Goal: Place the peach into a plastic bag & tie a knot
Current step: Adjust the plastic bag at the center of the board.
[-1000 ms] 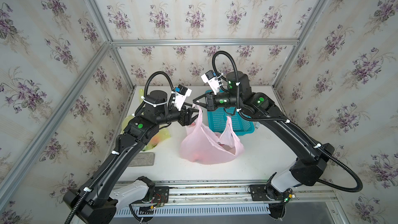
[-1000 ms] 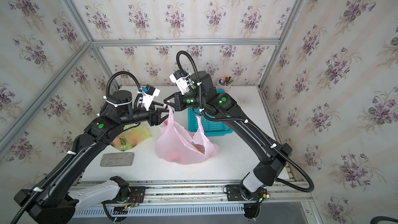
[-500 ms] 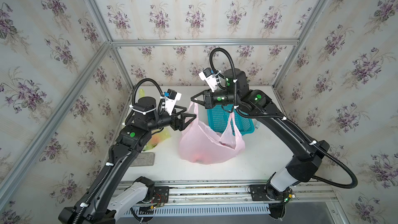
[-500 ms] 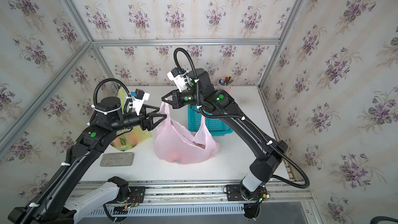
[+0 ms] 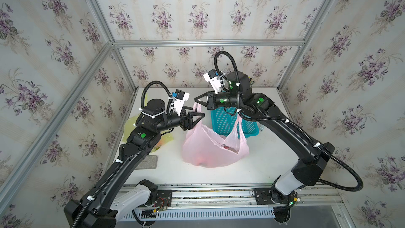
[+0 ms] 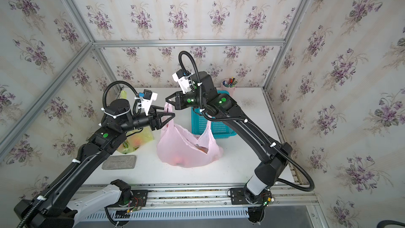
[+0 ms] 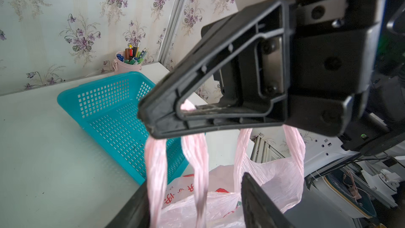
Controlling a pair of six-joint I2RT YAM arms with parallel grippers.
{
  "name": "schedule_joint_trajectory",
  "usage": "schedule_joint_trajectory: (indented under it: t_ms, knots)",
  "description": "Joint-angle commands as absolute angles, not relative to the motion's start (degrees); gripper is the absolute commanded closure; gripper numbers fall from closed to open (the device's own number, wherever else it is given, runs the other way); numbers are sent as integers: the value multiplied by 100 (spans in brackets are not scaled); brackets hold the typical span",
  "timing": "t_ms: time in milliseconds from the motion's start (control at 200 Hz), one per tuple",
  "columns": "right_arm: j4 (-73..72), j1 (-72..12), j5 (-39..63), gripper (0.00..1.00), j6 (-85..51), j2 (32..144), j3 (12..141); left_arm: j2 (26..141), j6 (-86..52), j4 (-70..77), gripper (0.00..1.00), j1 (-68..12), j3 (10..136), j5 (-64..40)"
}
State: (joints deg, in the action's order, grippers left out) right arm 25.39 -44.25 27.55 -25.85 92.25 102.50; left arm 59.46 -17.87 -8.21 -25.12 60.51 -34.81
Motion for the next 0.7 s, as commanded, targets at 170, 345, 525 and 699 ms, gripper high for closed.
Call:
schedule_joint_trajectory:
  t_ms: [170, 345, 525, 699]
  knots:
    - [1930, -4396, 2016, 100, -3098, 8986, 10001, 6091, -1827, -499, 60, -2865, 5936, -2450]
    - [1838, -4284, 2025, 100, -3181, 8864, 9820, 6255, -1850, -413, 78, -2891, 5924, -2481]
    - [2122, -4028, 2191, 59, -3027, 8725, 9848, 6351, -1812, -270, 99, -2900, 5910, -2511]
    - [3145, -3484, 1405, 38, -2444, 7824, 9642, 6485, -1716, -280, 100, -2900, 5974, -2509]
